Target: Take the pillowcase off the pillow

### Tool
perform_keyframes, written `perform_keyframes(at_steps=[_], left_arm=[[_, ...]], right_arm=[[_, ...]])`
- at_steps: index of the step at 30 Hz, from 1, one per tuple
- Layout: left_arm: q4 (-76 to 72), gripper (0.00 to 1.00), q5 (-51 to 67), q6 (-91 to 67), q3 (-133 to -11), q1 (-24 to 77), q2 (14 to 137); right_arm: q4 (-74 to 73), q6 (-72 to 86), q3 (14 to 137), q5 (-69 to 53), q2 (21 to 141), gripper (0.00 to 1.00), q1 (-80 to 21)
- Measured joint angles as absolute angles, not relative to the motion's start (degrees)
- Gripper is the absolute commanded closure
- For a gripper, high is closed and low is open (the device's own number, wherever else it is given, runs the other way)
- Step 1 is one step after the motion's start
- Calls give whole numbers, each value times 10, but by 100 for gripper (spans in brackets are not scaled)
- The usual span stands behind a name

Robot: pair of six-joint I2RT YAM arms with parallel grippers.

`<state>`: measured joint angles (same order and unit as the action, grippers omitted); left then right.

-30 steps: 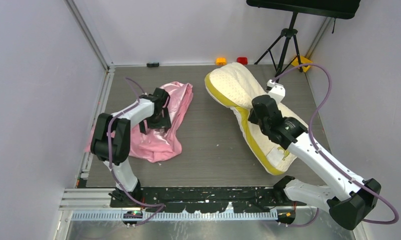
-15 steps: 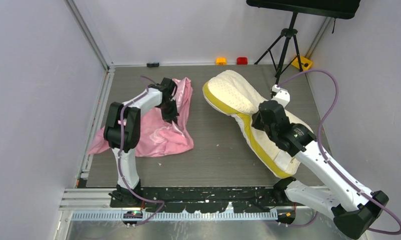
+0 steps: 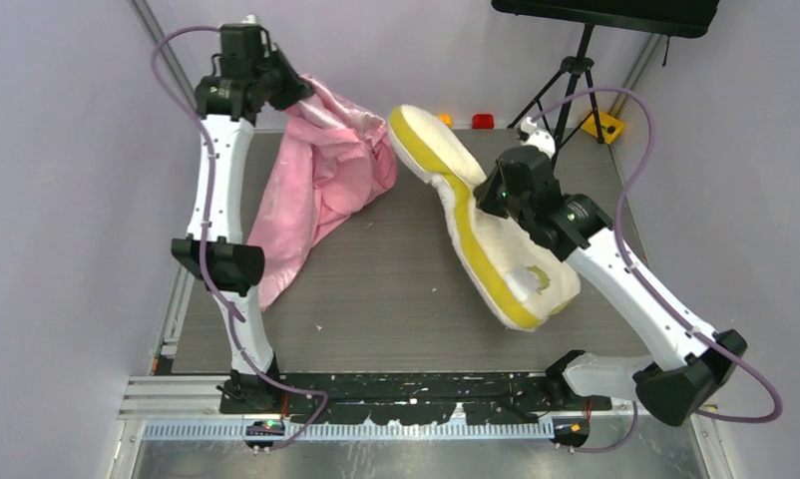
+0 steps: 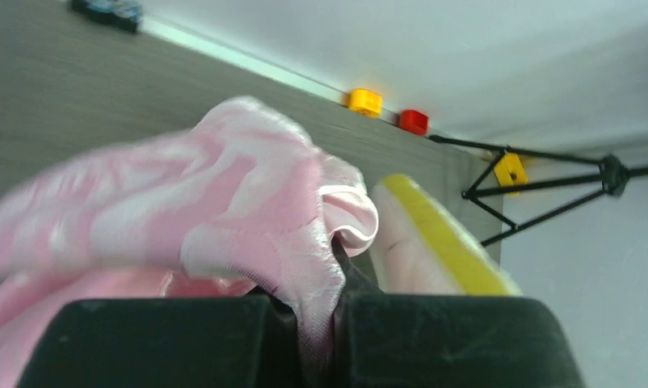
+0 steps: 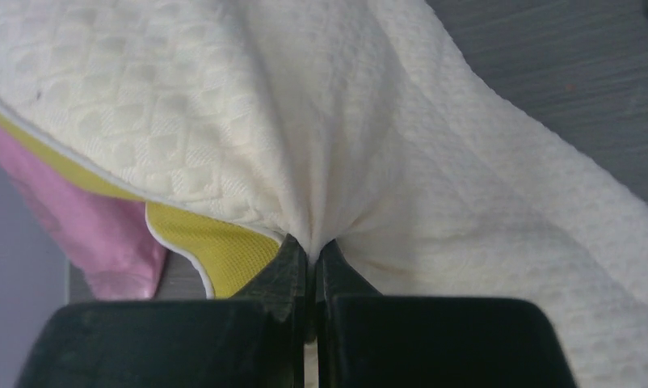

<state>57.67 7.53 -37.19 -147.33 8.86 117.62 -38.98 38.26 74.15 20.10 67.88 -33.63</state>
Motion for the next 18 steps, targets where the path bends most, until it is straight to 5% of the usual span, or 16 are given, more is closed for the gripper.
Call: perform_keyframes(at_steps=[1, 2, 3, 4, 6, 9, 18], left_arm=[[572, 98, 78, -381, -1454, 74, 1162], [562, 88, 77, -390, -1419, 59, 1144], [552, 56, 76, -397, -1377, 46, 1126], [540, 36, 70, -402, -1318, 36, 1103], [533, 5, 54, -401, -1225, 32, 1074], [528, 0, 1, -401, -1076, 44, 1031], [401, 0, -82, -317, -661, 64, 730]], right_arm=[[-382, 386, 763, 191, 698, 89, -336], [-376, 389, 778, 182, 713, 67, -336], [-370, 392, 799, 166, 733, 38, -335], [-363, 393, 817, 147, 752, 25, -334], [-351, 390, 847, 119, 785, 19, -333], [-349, 376, 863, 110, 807, 8, -333], [-318, 341, 703, 253, 669, 7, -319]])
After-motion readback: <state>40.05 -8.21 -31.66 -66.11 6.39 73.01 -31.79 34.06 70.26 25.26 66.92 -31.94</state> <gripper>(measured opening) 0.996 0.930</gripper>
